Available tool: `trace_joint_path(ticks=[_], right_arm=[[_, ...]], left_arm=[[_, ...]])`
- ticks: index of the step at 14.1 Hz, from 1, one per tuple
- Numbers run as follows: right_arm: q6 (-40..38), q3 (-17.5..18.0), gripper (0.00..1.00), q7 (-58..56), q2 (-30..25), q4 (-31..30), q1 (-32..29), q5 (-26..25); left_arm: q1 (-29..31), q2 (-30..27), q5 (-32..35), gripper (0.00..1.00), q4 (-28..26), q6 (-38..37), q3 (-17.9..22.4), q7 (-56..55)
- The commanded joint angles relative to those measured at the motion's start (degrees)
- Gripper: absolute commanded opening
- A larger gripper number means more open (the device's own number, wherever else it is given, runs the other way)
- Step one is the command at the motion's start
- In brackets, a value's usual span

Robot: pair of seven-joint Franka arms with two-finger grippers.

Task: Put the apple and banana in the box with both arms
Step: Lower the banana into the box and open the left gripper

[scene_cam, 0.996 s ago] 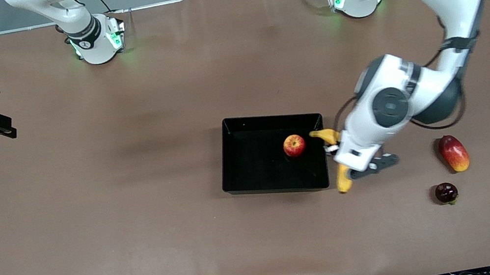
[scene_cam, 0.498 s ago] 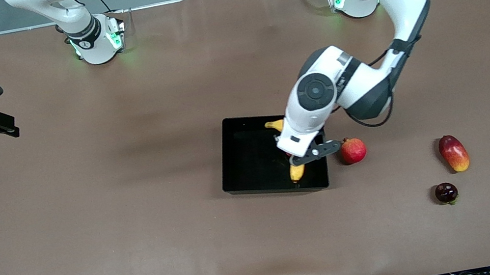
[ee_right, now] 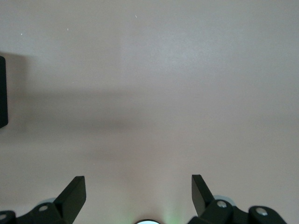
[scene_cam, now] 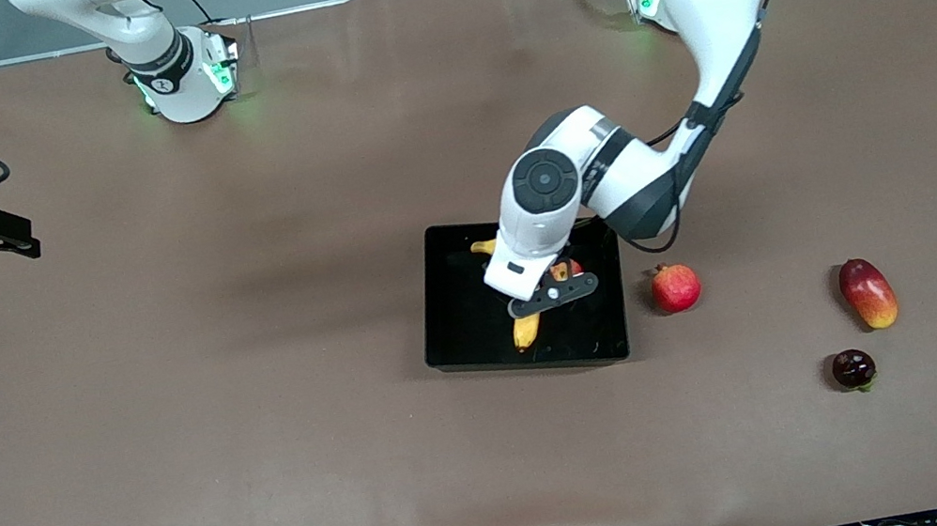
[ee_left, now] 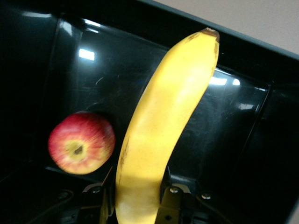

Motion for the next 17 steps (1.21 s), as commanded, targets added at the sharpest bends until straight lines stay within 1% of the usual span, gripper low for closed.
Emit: trace_joint_path(ticks=[1, 4, 6, 10, 13, 16, 17], right_arm=[[-0.6, 0.2, 1.00, -0.2, -0.1, 0.8, -0.6, -0.3], [-0.9, 0.2, 1.00, 0.0, -0.1, 0.7, -0.4, -0.2], [-0.8, 0.2, 1.00, 0.0, 0.0, 0.7, -0.3, -0.2], [-0.6, 0.2, 1.00, 0.1, 0.2, 0.6, 0.0, -0.2], [-0.2, 0.2, 1.00, 0.2, 0.3, 0.6, 0.1, -0.1], [-0.3, 0.3, 1.00, 0.2, 0.3, 0.6, 0.2, -0.2], [-0.3, 0.3, 1.00, 0.2, 0.3, 0.6, 0.2, -0.1]], left_arm=[[-3.3, 1.6, -0.2, 0.00, 1.7, 1.9, 3.0, -0.9], [-4.4, 4.6, 0.0, 0.00, 2.1, 6.3, 3.1, -0.5], [-5.3, 6.1, 0.1, 0.00, 2.1, 8.9, 4.3, -0.2], [-9.3, 7.8, 0.0, 0.00, 2.1, 11.0, 9.0, -0.6], [-10.2, 9.7, 0.2, 0.00, 2.1, 12.8, 9.7, -0.6], [-10.5, 10.3, 0.2, 0.01, 2.1, 13.3, 9.7, -0.7], [-10.5, 10.6, 0.2, 0.20, 2.1, 13.3, 9.7, -0.6]])
